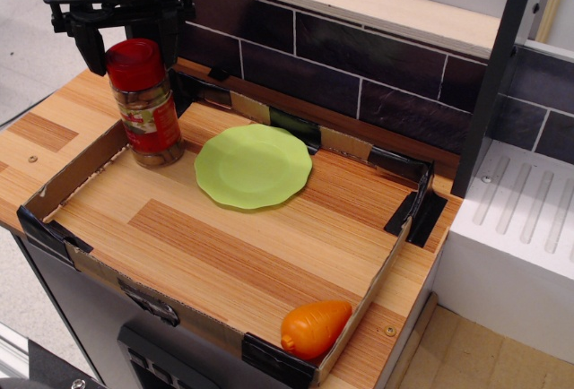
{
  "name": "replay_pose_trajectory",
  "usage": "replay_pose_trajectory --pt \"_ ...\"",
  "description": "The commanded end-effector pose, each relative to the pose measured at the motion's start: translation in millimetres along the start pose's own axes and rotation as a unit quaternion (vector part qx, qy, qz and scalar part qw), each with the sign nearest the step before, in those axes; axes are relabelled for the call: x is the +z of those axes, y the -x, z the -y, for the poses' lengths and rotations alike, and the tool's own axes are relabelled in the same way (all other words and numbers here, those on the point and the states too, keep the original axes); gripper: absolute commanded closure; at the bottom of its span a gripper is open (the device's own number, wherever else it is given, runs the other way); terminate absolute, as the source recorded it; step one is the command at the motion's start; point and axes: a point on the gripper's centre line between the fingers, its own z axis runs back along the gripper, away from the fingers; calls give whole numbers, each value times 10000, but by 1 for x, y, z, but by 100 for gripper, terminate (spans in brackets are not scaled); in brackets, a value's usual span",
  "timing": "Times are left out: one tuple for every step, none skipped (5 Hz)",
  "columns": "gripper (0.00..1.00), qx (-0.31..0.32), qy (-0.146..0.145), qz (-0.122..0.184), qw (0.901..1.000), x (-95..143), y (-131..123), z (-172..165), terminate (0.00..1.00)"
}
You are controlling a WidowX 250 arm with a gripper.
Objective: Topple basil bottle
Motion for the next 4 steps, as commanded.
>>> replay_pose_trajectory --pt "100 -238 42 1024 9945 28 11 -3 0" --pt "100 -355 167 1580 9867 22 26 -4 0" --pt "100 -559 142 1854 9810 8 38 -3 0" --pt "100 -409 438 1844 9810 3 43 -2 0"
